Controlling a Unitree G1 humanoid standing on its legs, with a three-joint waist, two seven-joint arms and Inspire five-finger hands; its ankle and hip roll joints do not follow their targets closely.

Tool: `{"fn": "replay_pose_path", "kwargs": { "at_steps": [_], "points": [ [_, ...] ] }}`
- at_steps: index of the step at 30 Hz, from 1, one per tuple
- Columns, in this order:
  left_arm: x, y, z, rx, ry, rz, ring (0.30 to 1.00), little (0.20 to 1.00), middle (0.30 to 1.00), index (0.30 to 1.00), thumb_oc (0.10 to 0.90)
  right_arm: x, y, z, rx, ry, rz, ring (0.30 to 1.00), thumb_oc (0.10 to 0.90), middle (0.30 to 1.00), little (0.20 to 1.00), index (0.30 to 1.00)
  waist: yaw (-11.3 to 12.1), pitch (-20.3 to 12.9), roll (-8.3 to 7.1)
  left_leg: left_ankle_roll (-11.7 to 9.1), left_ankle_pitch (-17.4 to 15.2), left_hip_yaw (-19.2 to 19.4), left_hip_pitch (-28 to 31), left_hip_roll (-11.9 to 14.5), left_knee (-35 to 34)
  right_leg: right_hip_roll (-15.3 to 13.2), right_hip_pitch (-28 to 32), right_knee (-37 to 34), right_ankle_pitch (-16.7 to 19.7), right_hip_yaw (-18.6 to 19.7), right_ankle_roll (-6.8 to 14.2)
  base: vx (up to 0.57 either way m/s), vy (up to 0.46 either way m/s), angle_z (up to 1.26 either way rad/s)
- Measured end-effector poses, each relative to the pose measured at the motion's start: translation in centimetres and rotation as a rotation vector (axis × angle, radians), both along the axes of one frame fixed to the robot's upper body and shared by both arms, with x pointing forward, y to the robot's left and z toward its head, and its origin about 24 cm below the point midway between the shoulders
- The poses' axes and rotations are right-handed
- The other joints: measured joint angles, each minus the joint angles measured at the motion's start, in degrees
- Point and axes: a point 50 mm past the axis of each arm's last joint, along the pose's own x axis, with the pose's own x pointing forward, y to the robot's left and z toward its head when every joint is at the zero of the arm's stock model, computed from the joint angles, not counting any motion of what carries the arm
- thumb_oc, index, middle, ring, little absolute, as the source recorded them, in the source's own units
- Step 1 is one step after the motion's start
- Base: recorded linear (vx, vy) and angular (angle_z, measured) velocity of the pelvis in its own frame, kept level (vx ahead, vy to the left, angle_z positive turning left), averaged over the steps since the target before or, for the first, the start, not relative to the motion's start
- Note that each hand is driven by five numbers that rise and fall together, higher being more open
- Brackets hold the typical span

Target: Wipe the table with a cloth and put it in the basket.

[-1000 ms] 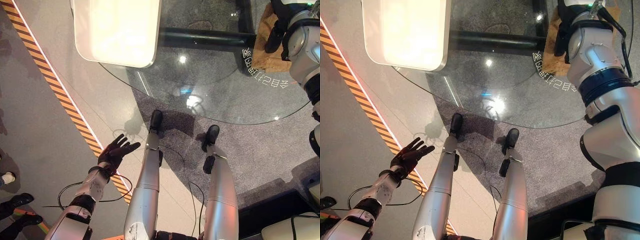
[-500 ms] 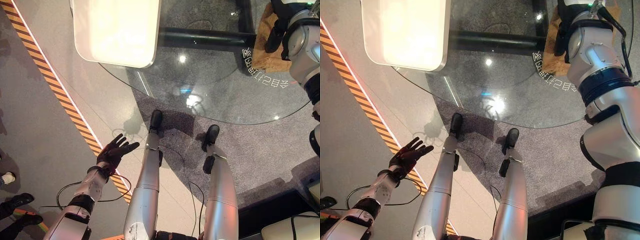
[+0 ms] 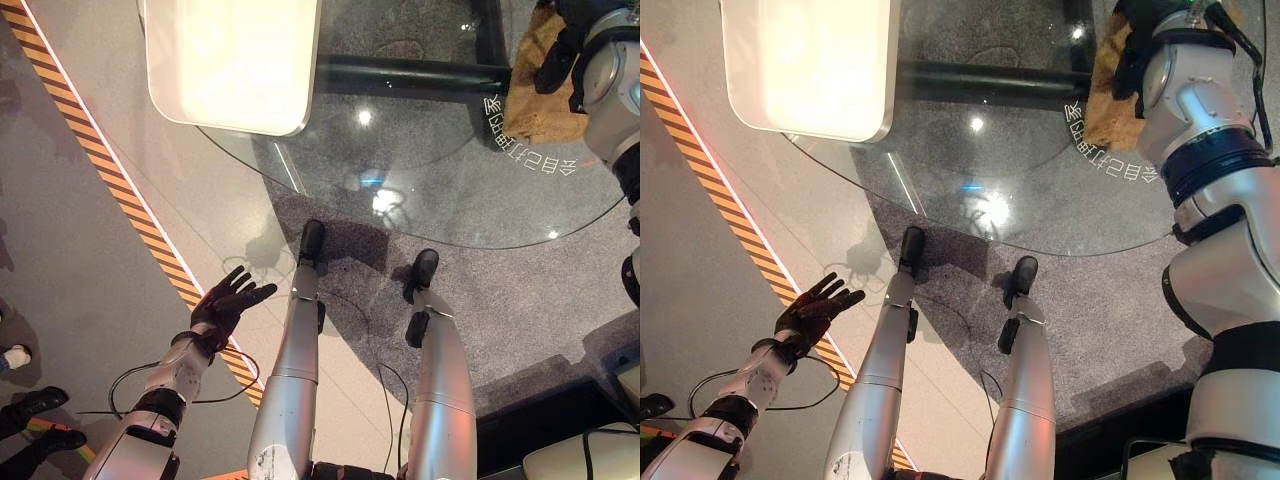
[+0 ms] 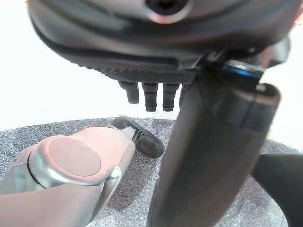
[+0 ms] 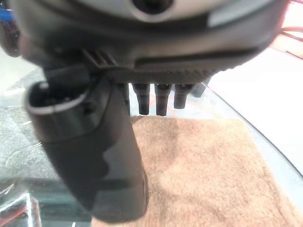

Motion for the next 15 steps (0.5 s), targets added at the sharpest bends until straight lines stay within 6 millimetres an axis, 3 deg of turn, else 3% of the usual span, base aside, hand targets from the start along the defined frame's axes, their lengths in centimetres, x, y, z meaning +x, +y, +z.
{"fn": "replay_pose_path", "kwargs": {
  "at_steps": [15],
  "points": [
    [0.02, 0.0, 0.03, 0.0, -0.002, 0.0, 0.9, 0.9, 0.9, 0.9, 0.8, -0.03, -0.19, -0.02, 0.003, -0.003, -0.013, 0.3, 0.1, 0.3, 0.2, 0.3, 0.08, -0.01, 0.02, 0.02, 0.2, 0.02, 0.01, 0.0, -0.18, -0.02, 0.02, 0.08, 0.13, -0.02, 0.04, 0.0, 0.0, 0.0]
  ]
}}
